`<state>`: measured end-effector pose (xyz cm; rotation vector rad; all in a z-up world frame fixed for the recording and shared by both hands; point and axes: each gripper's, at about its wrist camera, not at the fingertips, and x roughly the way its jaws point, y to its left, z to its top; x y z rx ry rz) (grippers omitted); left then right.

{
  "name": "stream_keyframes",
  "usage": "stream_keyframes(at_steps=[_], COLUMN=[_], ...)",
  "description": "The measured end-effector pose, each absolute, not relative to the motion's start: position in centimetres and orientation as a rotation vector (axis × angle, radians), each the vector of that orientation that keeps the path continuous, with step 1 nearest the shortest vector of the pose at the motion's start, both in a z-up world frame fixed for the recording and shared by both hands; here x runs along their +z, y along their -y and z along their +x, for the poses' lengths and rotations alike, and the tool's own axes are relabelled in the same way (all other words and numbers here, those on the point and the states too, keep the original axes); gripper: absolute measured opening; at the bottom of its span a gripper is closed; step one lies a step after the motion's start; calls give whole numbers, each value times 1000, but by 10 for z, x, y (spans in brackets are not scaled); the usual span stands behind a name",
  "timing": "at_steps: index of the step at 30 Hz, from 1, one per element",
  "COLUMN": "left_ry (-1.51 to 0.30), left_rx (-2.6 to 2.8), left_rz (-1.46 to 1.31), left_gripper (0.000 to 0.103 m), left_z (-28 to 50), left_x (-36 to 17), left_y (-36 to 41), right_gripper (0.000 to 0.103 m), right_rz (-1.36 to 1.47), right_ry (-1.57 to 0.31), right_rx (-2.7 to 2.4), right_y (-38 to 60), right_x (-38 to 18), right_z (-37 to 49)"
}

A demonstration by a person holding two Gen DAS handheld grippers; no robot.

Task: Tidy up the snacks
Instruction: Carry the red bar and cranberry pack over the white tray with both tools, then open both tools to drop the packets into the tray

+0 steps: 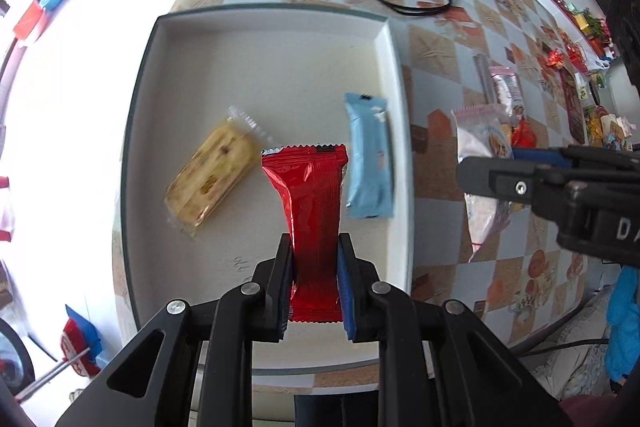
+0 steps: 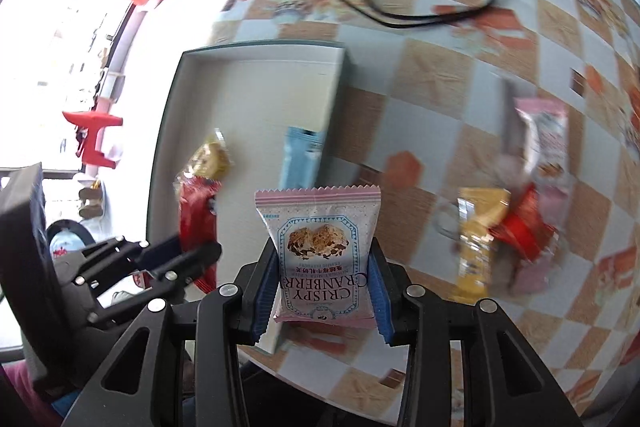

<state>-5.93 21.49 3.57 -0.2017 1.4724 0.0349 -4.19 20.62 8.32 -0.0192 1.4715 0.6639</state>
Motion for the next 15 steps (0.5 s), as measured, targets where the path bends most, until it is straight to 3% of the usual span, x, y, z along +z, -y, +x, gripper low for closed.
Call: stream_keyframes(at_steps=[15], left_ry=[-1538], left_rx=[71], left_rz=[-244], left_gripper=[22], left_z=[-79], left_x=[10], left_y=[-241], right_gripper=[43], right_rz=[-91], right_ry=[-1508], right_rx=[718], right_y=[-266], right_x=[72], right_z=[-49])
